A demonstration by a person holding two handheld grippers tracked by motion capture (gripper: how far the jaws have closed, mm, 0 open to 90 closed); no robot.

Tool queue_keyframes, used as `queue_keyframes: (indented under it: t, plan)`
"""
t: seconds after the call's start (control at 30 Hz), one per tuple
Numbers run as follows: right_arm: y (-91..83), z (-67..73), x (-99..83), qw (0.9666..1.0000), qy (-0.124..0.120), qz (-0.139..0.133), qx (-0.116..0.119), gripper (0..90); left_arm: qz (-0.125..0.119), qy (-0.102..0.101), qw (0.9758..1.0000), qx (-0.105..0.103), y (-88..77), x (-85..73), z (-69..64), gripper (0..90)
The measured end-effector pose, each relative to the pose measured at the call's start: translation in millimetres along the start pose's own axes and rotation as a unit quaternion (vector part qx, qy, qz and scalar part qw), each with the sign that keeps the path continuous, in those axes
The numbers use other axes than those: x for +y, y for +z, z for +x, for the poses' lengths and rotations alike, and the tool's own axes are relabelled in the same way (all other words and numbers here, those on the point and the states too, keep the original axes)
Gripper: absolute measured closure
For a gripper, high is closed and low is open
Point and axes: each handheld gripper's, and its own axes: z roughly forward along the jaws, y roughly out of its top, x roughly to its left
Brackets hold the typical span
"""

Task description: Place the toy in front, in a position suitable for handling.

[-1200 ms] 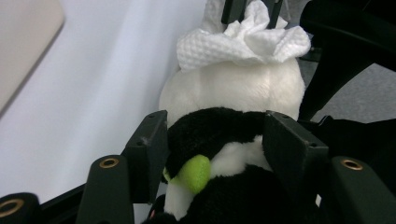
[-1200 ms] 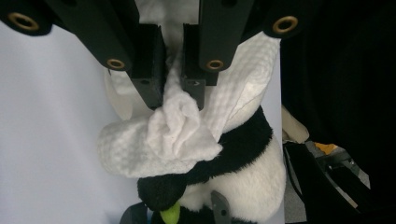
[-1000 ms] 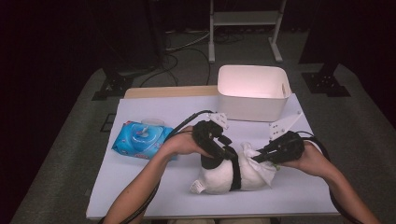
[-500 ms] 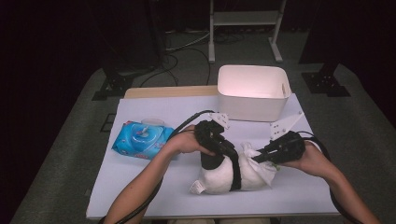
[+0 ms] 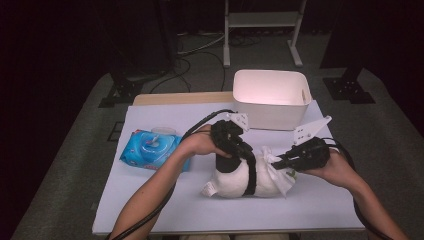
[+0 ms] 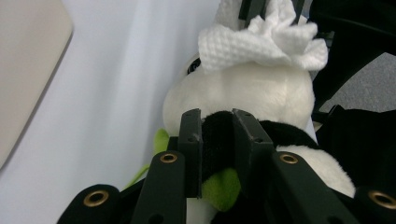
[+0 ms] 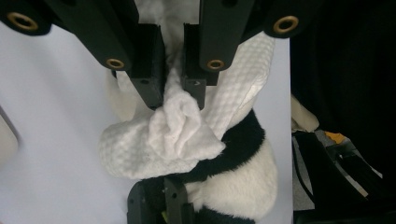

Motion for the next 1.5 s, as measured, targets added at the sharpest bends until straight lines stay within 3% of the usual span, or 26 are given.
queue_keyframes:
  t: [0.37, 0.57, 0.8, 0.9, 1.0, 1.07, 1.1, 1.17, 1.27, 1.33, 1.5]
  plan:
    - [7.4, 1.5, 8.5, 0.9999, -0.012, 0.005, 0.004, 80.0, -0.001, 0.008, 0.9999, 0.009, -9.2, -2.4, -1.9, 75.1]
    - [5.8, -8.9, 12.7, 1.0000, -0.002, -0.002, -0.003, 80.0, -0.001, 0.019, 0.9998, 0.003, -9.5, -1.4, -9.3, 75.0]
    - [19.3, -1.0, 9.7, 0.9997, -0.007, 0.013, 0.020, 80.1, 0.002, 0.022, 0.9998, 0.003, -8.6, -3.6, -10.6, 76.6]
    - [18.6, 3.2, 11.9, 0.9996, -0.009, 0.019, 0.020, 80.0, -0.001, 0.023, 0.9997, 0.008, -10.2, -0.2, -11.7, 77.0]
    - [18.2, 4.5, 12.7, 0.9993, -0.011, 0.023, 0.026, 80.0, -0.011, 0.025, 0.9996, 0.010, -13.8, 2.1, -12.5, 83.2]
    - [18.7, 4.5, 12.6, 0.9992, -0.016, 0.023, 0.027, 80.0, -0.032, 0.023, 0.9992, 0.003, -19.4, 3.0, -14.4, 83.9]
    - [20.0, 5.9, 13.5, 0.9992, -0.013, 0.021, 0.031, 80.1, -0.005, 0.032, 0.9995, 0.005, -16.1, 2.0, -17.7, 77.7]
    - [21.1, 5.4, 13.8, 0.9992, -0.014, 0.023, 0.029, 80.1, 0.009, 0.031, 0.9995, -0.001, -12.5, -0.5, -18.9, 77.1]
    - [22.2, 5.2, 14.6, 0.9990, -0.018, 0.022, 0.034, 80.1, -0.001, 0.023, 0.9997, -0.011, -11.5, -6.0, -17.3, 75.4]
    - [21.0, 5.0, 15.7, 0.9991, -0.021, 0.022, 0.031, 80.1, -0.002, 0.017, 0.9998, -0.008, -11.5, -8.2, -17.0, 75.4]
    - [18.7, -0.8, 17.8, 0.9997, -0.011, 0.017, 0.013, 80.1, 0.006, 0.025, 0.9992, -0.031, -8.7, -9.6, -23.7, 75.1]
